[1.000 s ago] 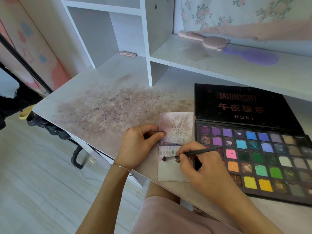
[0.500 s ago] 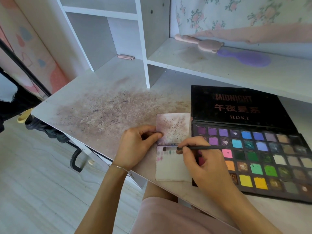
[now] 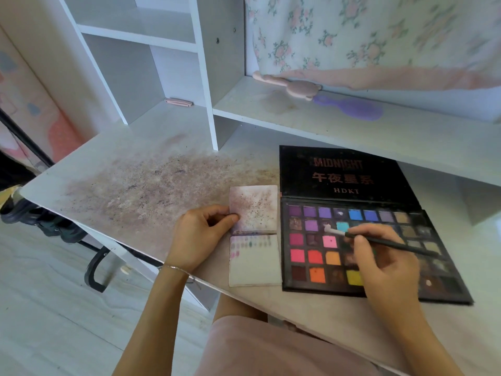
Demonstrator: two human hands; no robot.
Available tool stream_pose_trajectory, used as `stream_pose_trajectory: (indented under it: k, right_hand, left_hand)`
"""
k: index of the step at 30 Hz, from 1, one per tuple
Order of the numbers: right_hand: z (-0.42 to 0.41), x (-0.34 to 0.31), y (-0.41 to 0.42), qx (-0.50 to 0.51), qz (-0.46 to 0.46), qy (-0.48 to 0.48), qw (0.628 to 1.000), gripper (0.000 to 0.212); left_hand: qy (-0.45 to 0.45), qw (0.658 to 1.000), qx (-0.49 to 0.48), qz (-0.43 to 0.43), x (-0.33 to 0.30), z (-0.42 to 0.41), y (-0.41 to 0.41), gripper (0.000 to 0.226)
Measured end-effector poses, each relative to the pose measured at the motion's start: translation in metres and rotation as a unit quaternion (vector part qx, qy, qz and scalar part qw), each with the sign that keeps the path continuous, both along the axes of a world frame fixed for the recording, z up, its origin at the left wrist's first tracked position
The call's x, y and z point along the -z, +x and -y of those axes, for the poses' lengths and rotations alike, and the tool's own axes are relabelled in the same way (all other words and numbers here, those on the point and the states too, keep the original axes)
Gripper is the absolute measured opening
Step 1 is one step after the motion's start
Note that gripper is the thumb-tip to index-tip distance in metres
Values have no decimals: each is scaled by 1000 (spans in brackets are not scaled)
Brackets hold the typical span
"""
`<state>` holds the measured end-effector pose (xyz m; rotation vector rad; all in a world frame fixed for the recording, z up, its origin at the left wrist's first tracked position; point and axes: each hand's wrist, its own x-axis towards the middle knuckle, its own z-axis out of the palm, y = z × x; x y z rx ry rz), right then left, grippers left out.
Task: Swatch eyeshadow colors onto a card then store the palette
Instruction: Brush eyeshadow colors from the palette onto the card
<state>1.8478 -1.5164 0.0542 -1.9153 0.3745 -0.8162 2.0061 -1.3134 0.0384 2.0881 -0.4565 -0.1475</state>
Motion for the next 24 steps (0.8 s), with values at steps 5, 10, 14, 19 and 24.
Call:
stream_pose_trajectory:
  k: [5,10,14,19,24]
  right_hand:
    - [5,7,-13,28,-28,-2,999,34]
    - [4,9,-10,31,-50,-48,997,35]
    - [5,10,-10,25,-79,-73,994,40]
    - [5,10,-9,29,-77,-62,995,42]
    - [5,10,-9,28,-85,-75,993,40]
  left_hand:
    - [12,1000,-8,17,2,1,-1,9]
    - [1,1000,-5,17,1,1,-1,9]
    - [1,1000,-7,24,2,1,-2,9]
    - [5,999,1,38,3,1,-2,9]
    - [7,999,-3,44,3,1,-2,9]
